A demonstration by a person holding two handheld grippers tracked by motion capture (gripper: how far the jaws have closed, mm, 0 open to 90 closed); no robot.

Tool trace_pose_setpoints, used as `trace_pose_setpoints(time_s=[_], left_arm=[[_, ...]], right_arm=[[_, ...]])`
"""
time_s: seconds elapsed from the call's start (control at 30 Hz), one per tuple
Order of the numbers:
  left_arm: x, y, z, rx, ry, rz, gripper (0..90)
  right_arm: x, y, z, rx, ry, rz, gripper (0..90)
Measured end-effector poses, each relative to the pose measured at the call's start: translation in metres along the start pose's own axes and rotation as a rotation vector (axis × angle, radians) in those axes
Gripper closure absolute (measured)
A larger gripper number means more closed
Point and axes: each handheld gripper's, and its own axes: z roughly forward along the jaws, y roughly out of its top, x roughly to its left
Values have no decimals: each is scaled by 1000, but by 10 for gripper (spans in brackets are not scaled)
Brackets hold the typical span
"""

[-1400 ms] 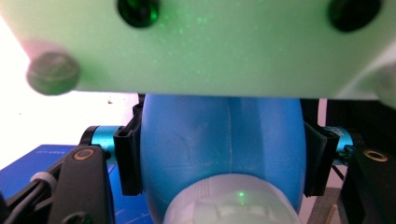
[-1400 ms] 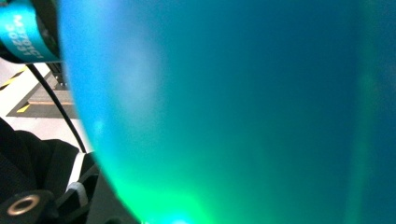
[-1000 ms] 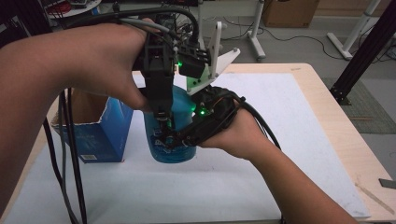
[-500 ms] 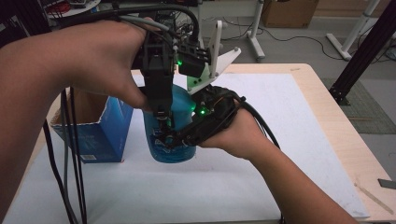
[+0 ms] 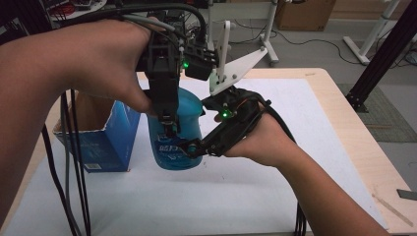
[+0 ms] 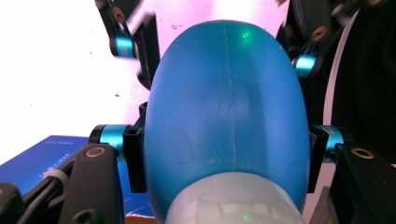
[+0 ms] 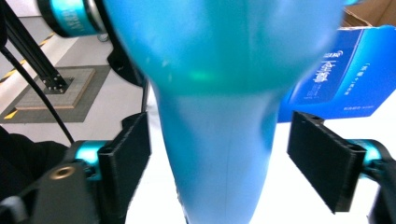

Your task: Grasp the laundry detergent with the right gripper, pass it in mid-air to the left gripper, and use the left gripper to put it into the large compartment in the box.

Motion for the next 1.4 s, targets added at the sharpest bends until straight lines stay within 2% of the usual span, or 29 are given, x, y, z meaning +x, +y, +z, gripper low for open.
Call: trace_pose_setpoints(time_s=[0.13,0.3,0.4,0.47,0.53,0.57,0.67,0.9,1.07,1.13,1.17,1.2,1.23,1.4], left_arm=[[2,-2,-1,0,-1,-10,384],[3,-3,-2,2,-2,-24,384],[4,-5,-3,5,-3,-34,384],[6,-6,-4,5,-6,-41,384],[8,-9,-5,4,-9,-53,383],[8,-9,-5,4,-9,-53,383],[9,-11,-8,8,-9,-64,383],[13,-21,-18,3,-7,-108,383],[17,-34,-30,-23,-14,-171,383],[20,-41,-36,-36,-23,-222,383],[21,-44,-39,-42,-27,-252,383],[22,-48,-42,-45,-31,-279,382],[23,-52,-45,-48,-35,-308,382],[30,-72,-61,-50,-53,-439,382]], right_arm=[[-1,-1,-7,18,-16,0,134],[2,0,-14,19,-19,-6,122],[2,0,-22,22,-30,1,98],[4,1,-27,22,-43,-10,97],[7,3,-33,30,-61,-12,28],[7,3,-33,30,-61,-12,28],[8,5,-38,52,-77,-24,30],[1,8,-49,115,-97,-14,6],[-8,10,-58,217,-126,-18,5],[-14,10,-64,294,-142,-25,5],[-14,10,-64,294,-142,-25,5],[-16,10,-69,338,-157,-16,5],[-16,10,-69,338,-157,-16,5],[-22,6,-84,417,-182,-8,5]])
